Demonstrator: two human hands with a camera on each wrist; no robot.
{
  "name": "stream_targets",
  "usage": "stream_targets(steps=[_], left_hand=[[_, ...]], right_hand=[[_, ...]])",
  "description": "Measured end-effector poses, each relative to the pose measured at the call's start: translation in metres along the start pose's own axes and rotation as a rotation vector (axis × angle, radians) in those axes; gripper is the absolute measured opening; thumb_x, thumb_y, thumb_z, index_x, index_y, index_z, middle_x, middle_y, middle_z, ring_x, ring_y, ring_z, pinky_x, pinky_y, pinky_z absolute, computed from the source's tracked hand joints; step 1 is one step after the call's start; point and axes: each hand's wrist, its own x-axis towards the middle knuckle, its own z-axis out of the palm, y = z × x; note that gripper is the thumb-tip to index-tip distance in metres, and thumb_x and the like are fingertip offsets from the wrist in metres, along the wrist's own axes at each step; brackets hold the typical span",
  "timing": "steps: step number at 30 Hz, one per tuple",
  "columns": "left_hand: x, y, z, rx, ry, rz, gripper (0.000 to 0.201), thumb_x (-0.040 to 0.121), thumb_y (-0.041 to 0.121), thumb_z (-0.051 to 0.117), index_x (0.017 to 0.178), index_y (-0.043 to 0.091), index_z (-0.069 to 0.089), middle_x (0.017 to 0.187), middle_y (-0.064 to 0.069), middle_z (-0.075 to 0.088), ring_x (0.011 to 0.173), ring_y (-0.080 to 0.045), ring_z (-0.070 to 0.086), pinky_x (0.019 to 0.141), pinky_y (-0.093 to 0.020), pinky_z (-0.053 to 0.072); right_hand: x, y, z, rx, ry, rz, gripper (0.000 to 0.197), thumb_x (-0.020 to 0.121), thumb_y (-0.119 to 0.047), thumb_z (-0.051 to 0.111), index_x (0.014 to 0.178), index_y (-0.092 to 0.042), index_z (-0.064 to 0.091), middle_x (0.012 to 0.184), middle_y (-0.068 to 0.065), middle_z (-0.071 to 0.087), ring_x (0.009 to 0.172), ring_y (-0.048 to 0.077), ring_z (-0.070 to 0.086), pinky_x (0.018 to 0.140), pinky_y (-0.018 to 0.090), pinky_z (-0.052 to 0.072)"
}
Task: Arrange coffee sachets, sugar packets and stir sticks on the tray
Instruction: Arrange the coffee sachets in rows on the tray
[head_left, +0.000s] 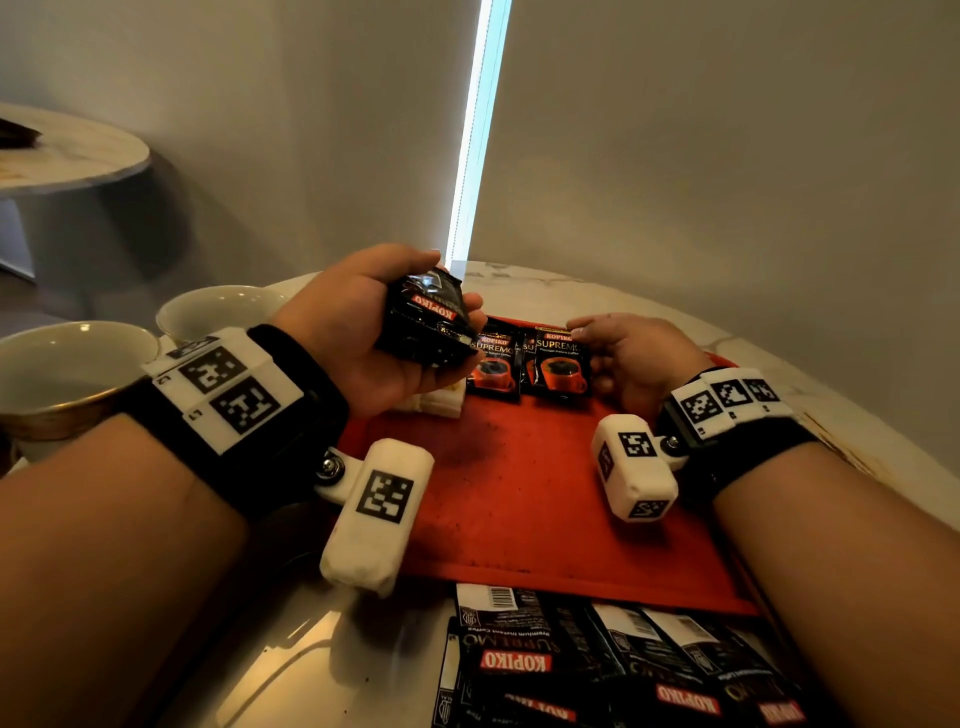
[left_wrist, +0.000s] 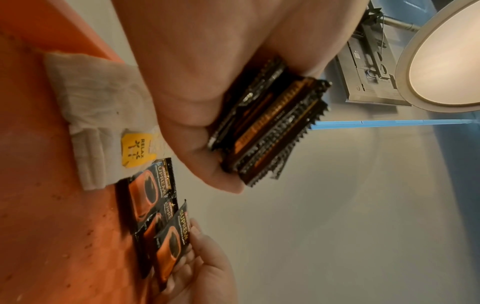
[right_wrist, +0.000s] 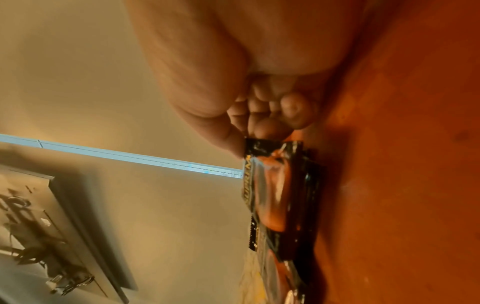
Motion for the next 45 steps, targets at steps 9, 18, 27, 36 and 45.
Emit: stream_targets(steps=[9,18,27,36,45], left_hand=[[-0.001,-0.001,0.002,0.003,0.023,-0.001,0.04,0.098,0.031,0.052,0.123,0.002,0.06,0.092,-0.009,0.071,0.068,-0.018,0.071,0.066,-0.036,0.059],[0.002,-0.002,0.0,0.004,0.02,-0.019,0.058,0.095,0.037,0.055,0.145,0.008,0.049,0.093,-0.008,0.068,0.069,-0.019,0.069,0.065,-0.035,0.059],[0.006,-0.001,-0.005,-0.046,-0.01,-0.044,0.064,0.09,0.049,0.059,0.134,0.004,0.056,0.095,-0.011,0.069,0.071,-0.022,0.069,0.067,-0.036,0.059],[0.006,0.001,-0.009,-0.126,-0.046,-0.029,0.039,0.089,0.034,0.045,0.118,0.01,0.056,0.104,-0.015,0.064,0.079,-0.027,0.068,0.073,-0.042,0.058],[0.006,0.001,-0.003,-0.041,-0.099,-0.014,0.05,0.101,0.033,0.039,0.137,0.001,0.054,0.116,-0.017,0.063,0.093,-0.035,0.071,0.076,-0.061,0.059]], right_hand=[[-0.006,-0.002,0.002,-0.081,-0.018,0.006,0.012,0.091,0.001,0.062,0.094,-0.007,0.07,0.076,0.008,0.068,0.052,0.011,0.05,0.043,0.023,0.039],[-0.001,0.001,0.003,-0.116,-0.008,-0.009,0.009,0.09,0.0,0.066,0.094,-0.008,0.067,0.067,0.005,0.065,0.047,0.01,0.052,0.04,0.023,0.041],[0.0,0.001,0.003,-0.12,-0.002,-0.002,0.008,0.09,-0.001,0.067,0.094,-0.008,0.067,0.07,0.007,0.067,0.049,0.012,0.052,0.042,0.025,0.041],[-0.004,-0.003,0.003,-0.082,0.038,-0.003,0.006,0.091,-0.007,0.067,0.097,-0.007,0.067,0.084,0.011,0.063,0.052,0.014,0.046,0.044,0.026,0.036],[0.0,-0.007,0.003,-0.037,0.129,-0.056,0.003,0.089,-0.01,0.07,0.09,-0.011,0.067,0.072,0.002,0.056,0.048,0.011,0.041,0.042,0.023,0.029]])
